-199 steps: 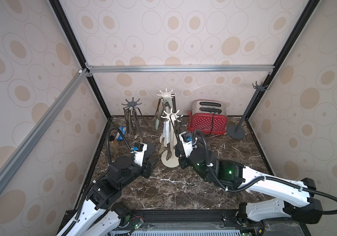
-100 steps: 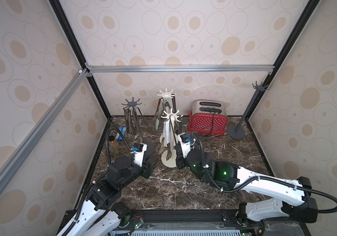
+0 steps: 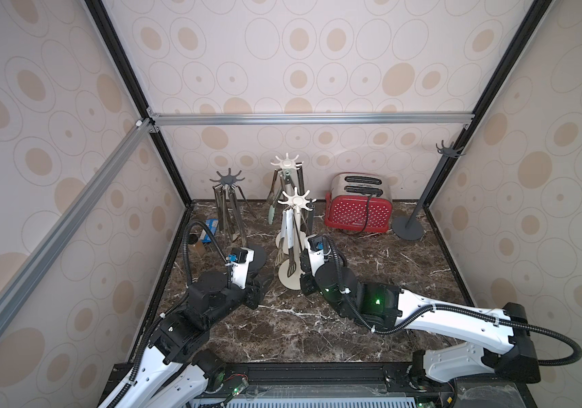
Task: Hang food tongs on kitchen utensil racks
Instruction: Hang the food tongs on the rack.
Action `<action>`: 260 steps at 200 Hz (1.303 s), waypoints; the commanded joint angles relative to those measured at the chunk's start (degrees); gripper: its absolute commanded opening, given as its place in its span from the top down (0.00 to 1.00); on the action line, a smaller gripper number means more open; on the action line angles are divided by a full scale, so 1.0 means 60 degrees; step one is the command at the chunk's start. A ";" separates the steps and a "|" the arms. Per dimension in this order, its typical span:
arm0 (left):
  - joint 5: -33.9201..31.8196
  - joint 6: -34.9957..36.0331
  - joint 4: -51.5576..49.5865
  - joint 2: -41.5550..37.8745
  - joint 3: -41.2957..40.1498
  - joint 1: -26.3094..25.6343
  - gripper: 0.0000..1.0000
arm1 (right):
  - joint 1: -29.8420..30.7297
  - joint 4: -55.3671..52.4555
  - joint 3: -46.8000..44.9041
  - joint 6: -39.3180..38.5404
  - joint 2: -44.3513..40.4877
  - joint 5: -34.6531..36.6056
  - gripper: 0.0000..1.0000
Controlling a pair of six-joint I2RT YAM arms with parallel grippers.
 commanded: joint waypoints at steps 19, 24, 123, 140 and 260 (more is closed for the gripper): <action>0.0022 -0.0007 0.0087 -0.0102 0.0048 0.0054 0.49 | -0.0094 0.0383 -0.0231 0.0472 0.0148 0.0250 1.00; 0.0022 -0.0006 0.0086 -0.0109 0.0040 0.0045 0.49 | -0.0101 0.0390 -0.0271 0.0496 0.0172 0.0252 1.00; 0.0078 -0.0005 0.0129 -0.0143 0.0034 0.0049 0.49 | -0.0140 0.0346 -0.0616 0.0916 0.0584 0.0270 1.00; 0.0072 0.0010 0.0134 -0.0146 0.0025 0.0031 0.48 | -0.0143 0.0339 -0.0636 0.0965 0.0662 0.0275 1.00; 0.0037 0.0049 0.0130 -0.0118 0.0012 0.0044 0.48 | -0.0261 0.0266 -0.0565 0.1095 0.1003 0.0116 0.95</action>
